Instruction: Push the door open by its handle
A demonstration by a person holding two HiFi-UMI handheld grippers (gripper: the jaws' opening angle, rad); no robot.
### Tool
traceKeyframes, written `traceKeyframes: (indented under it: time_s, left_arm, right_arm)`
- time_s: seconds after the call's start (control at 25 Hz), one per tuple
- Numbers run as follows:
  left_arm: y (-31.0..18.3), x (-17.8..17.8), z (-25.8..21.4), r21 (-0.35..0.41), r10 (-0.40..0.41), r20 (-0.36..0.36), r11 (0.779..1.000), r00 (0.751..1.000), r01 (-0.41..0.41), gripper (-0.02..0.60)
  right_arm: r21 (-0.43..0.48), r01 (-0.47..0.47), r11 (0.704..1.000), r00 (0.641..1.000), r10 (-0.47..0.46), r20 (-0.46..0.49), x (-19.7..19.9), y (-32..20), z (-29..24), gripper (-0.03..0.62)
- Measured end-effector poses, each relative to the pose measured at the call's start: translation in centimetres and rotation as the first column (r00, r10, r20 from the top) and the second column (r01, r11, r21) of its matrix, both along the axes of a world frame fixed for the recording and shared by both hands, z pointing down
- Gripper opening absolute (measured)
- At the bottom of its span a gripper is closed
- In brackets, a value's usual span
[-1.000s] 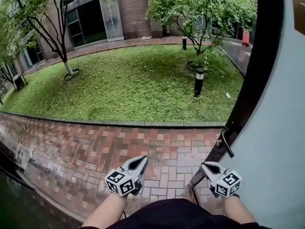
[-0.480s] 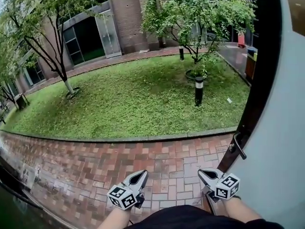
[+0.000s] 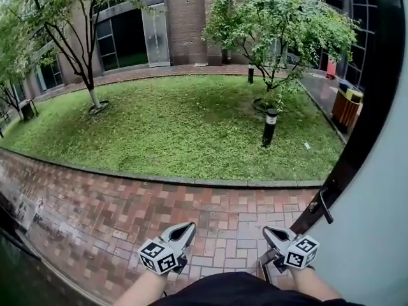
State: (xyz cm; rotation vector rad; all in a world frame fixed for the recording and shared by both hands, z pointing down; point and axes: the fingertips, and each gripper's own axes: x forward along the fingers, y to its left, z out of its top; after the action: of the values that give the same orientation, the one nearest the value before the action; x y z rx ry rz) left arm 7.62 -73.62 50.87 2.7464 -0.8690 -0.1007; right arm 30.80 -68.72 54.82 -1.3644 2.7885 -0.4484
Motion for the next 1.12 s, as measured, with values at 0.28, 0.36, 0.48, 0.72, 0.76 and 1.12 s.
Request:
traceKeyframes:
  time_s: [0.28,0.36,0.48,0.72,0.76,1.12]
  left_arm:
    - [-0.2,-0.9,-0.3,-0.007,0.003,-0.009,1.0,1.0,-0.003,-0.003]
    - [0.0,-1.4,-0.2,-0.013,0.018,-0.009,1.0,1.0,-0.018,-0.003]
    - [1.1,-2.3,0.1,-0.02,0.046,-0.003,0.999,0.999,-0.046,-0.003]
    - [3.8,-1.0,-1.0,0.006,0.037,0.03,0.999,0.999,-0.037,-0.005]
    - [4.6,-0.5,-1.3,0.013,0.024,0.032,1.0,0.999,-0.025,-0.005]
    - [16.0,2.1,-1.9,-0.017,-0.18,0.038,0.983,0.983,0.18,-0.003]
  right_arm:
    - [0.02,0.026,0.999,0.999,-0.025,-0.038,-1.3,-0.5,-1.0,0.0]
    - [0.046,0.028,0.999,0.998,-0.025,-0.063,-2.0,-0.3,-1.8,0.0]
    - [0.084,0.024,0.996,0.996,-0.016,-0.091,-3.0,0.7,-2.6,0.0]
    - [0.076,0.033,0.997,0.997,-0.027,-0.069,-2.3,2.8,-1.9,0.0]
    - [0.079,0.049,0.996,0.996,-0.043,-0.073,-1.8,3.0,-1.9,0.0]
    - [0.057,0.23,0.972,0.973,-0.227,-0.048,-1.2,3.7,-0.3,0.0]
